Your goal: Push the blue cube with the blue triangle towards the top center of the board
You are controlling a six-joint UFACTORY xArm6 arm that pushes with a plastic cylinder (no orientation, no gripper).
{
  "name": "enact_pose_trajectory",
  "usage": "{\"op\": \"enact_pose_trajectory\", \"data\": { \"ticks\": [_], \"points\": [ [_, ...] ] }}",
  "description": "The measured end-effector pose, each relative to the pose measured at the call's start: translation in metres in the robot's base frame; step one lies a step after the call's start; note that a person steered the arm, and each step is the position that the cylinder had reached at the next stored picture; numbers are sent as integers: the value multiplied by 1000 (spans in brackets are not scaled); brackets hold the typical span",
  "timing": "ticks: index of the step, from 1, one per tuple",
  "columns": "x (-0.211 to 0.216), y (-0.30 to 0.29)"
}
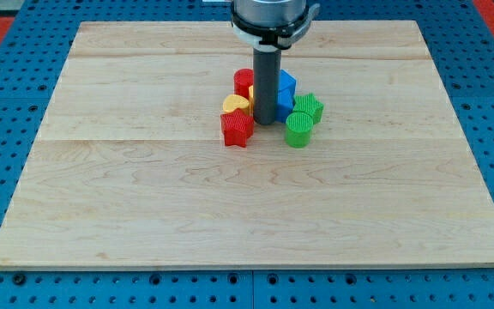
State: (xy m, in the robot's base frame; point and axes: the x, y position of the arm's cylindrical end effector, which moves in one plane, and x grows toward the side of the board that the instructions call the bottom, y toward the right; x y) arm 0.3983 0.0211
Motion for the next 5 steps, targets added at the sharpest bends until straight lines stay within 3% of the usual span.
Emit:
{"op": "enact_pose_trajectory", "data": {
  "ticks": [3,4,5],
  "points": [
    [-69,0],
    [-64,-17],
    [-26,-34]
  ]
}}
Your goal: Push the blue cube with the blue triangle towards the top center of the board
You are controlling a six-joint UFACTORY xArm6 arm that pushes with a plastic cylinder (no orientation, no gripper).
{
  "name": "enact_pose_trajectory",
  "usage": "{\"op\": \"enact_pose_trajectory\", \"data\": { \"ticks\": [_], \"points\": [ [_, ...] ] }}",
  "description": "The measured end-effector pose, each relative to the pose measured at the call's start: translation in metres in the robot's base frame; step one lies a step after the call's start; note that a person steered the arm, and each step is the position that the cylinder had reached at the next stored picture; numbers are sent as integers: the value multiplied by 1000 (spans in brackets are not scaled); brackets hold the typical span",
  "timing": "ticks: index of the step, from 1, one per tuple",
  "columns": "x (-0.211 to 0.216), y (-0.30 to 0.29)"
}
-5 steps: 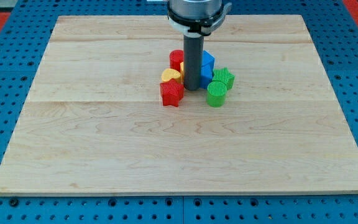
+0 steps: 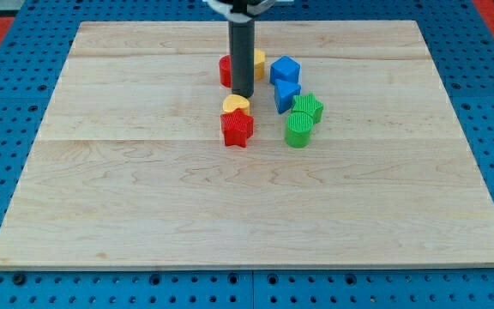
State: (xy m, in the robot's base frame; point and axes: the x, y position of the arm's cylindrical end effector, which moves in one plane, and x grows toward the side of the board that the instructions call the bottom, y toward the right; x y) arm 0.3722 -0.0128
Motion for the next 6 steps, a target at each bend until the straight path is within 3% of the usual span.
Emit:
{"op": "enact_pose_trajectory", "data": {
  "ticks": [1,3,6],
  "points": [
    [30,9],
    [33,52],
    [-20,81]
  ]
}}
